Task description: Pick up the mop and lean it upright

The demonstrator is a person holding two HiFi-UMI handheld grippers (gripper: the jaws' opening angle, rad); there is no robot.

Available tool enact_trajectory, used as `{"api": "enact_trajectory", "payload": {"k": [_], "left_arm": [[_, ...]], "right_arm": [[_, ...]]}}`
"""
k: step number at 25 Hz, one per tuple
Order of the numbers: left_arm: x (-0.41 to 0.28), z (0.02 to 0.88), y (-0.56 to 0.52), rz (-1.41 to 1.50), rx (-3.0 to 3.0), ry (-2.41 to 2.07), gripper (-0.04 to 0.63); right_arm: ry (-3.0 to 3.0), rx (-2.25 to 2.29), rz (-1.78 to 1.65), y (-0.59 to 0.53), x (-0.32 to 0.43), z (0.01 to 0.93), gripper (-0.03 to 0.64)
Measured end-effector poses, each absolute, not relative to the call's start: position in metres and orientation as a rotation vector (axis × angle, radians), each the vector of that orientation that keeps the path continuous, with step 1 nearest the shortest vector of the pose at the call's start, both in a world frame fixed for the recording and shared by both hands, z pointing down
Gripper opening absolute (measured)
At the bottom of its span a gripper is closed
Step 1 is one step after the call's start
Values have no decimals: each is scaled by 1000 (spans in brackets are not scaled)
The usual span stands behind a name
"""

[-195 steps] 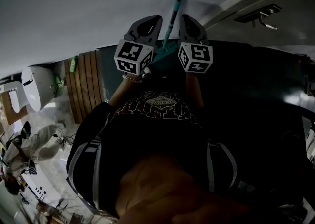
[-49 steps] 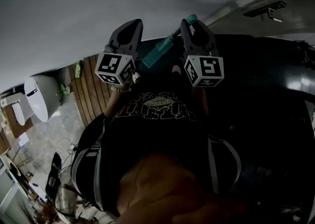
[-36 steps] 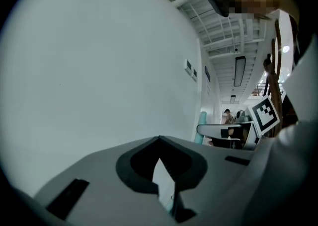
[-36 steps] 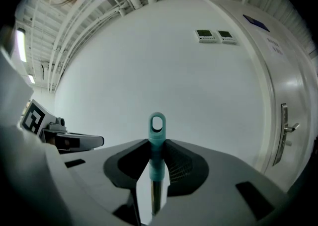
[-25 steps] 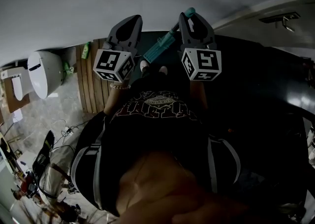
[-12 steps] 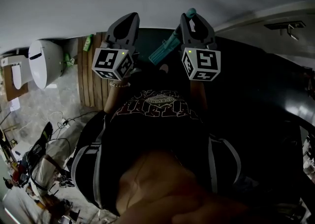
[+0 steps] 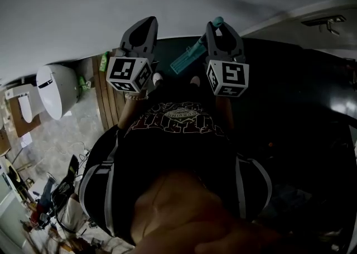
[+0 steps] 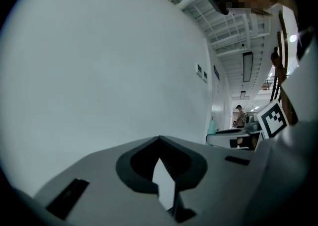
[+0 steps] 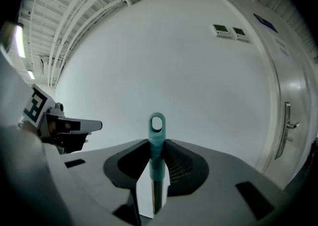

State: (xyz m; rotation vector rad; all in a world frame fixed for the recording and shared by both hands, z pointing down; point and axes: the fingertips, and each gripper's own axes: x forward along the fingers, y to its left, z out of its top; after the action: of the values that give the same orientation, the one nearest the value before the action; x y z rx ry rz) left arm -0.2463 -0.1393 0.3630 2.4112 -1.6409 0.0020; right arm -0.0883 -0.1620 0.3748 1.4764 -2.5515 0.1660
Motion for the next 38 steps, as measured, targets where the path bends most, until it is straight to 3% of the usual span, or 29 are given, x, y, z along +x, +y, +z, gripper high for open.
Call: {"api": "enact_trajectory", "payload": {"k": [21,38], "left_arm": [[-329,376,-159,-8,2468,-1539,38],[-372,390,-155,-17,2422,-1561,38]], "right_arm": [[-2530,1481,199,-195,-197,418,107],[-2423,1452,296,-200,-234,488,107]]}}
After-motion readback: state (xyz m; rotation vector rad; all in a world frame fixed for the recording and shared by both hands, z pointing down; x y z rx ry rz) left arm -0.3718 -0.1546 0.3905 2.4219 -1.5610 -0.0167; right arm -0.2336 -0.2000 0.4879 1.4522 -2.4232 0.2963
